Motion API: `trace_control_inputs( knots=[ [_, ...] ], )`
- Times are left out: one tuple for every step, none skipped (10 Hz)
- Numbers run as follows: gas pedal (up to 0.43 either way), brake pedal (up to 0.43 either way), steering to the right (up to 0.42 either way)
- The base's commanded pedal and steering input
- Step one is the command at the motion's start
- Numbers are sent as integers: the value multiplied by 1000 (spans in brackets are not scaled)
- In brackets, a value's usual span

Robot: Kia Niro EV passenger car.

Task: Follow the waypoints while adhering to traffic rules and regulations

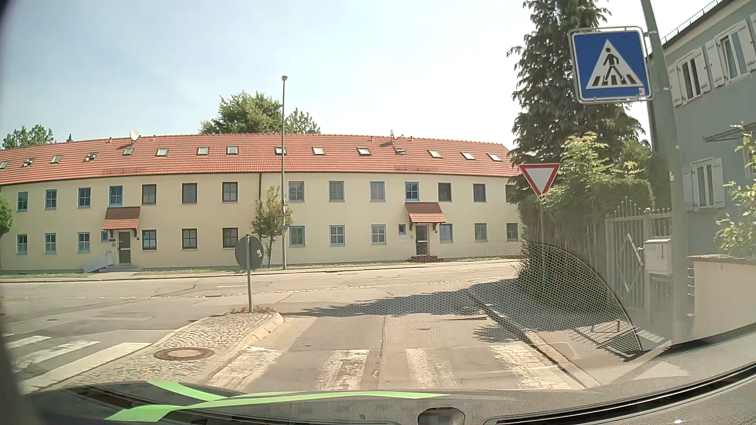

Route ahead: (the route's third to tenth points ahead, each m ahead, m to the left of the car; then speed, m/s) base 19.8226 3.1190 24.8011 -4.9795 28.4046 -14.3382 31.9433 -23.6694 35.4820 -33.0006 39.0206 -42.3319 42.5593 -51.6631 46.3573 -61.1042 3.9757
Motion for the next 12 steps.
trace_control_inputs(
  knots=[
    [0, 61, 0],
    [0, 73, -1],
    [0, 79, -4],
    [0, 98, -5],
    [0, 110, -5],
    [0, 122, -5],
    [0, 116, -6],
    [0, 122, -5],
    [0, 140, -6],
    [0, 152, -6],
    [0, 152, -6],
    [0, 165, -7]
  ],
)
